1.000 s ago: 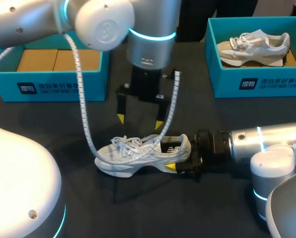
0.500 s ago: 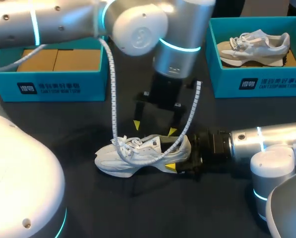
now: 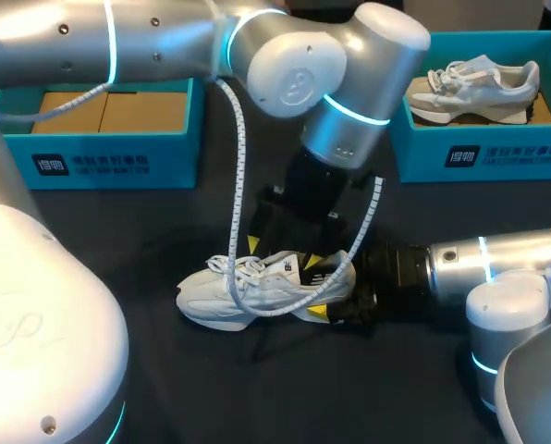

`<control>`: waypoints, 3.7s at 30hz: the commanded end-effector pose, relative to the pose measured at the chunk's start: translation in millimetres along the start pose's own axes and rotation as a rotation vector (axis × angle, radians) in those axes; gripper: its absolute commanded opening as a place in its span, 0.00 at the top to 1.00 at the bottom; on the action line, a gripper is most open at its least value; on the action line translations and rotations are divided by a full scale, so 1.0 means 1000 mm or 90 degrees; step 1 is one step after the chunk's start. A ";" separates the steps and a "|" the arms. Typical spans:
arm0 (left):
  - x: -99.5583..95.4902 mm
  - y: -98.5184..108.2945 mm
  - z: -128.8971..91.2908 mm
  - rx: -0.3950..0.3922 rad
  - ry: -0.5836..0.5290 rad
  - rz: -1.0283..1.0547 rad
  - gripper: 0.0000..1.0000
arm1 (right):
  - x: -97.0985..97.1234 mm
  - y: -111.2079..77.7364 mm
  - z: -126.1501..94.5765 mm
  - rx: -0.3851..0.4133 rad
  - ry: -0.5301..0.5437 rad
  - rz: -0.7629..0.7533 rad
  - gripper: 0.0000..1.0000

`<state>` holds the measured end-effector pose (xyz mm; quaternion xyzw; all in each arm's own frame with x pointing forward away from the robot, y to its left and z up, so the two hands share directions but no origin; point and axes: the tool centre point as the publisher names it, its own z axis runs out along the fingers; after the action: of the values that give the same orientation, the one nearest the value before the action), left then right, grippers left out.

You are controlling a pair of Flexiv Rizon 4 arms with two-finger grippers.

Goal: Take the shoe out of the shoebox, open the shoe tongue, remove and reinsert the insole, then place the shoe into the shoebox

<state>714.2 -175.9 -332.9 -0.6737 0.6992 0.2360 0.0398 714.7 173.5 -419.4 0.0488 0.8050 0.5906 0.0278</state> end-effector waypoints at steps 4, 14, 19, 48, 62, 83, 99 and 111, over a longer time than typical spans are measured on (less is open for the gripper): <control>-0.002 0.000 0.010 0.002 -0.015 -0.005 0.00 | 0.000 0.001 0.000 0.003 0.000 0.000 1.00; -0.023 0.003 0.004 0.035 0.016 -0.025 0.29 | 0.000 0.001 0.000 0.003 0.000 0.000 1.00; -0.033 0.004 -0.001 0.043 0.042 -0.029 0.54 | 0.000 0.001 0.000 0.003 0.000 0.000 1.00; 0.005 0.012 0.008 0.085 0.004 -0.053 0.35 | 0.000 0.001 0.000 0.003 0.000 0.000 1.00; -0.020 0.023 0.005 0.092 0.028 -0.047 0.73 | 0.000 0.001 0.000 0.003 0.000 0.000 1.00; -0.081 0.014 -0.004 0.054 0.235 -0.006 1.00 | 0.000 0.001 0.000 0.003 0.000 0.000 1.00; -0.100 0.001 0.038 0.022 0.306 0.040 0.96 | 0.000 0.001 0.000 0.003 0.000 0.000 1.00; -0.108 -0.005 0.064 0.046 0.302 0.063 0.58 | 0.000 0.001 0.000 0.003 0.000 0.000 1.00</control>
<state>716.5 -58.6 -348.9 -0.6719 0.7306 0.0726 -0.0972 714.8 173.5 -419.2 0.0488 0.8050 0.5906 0.0278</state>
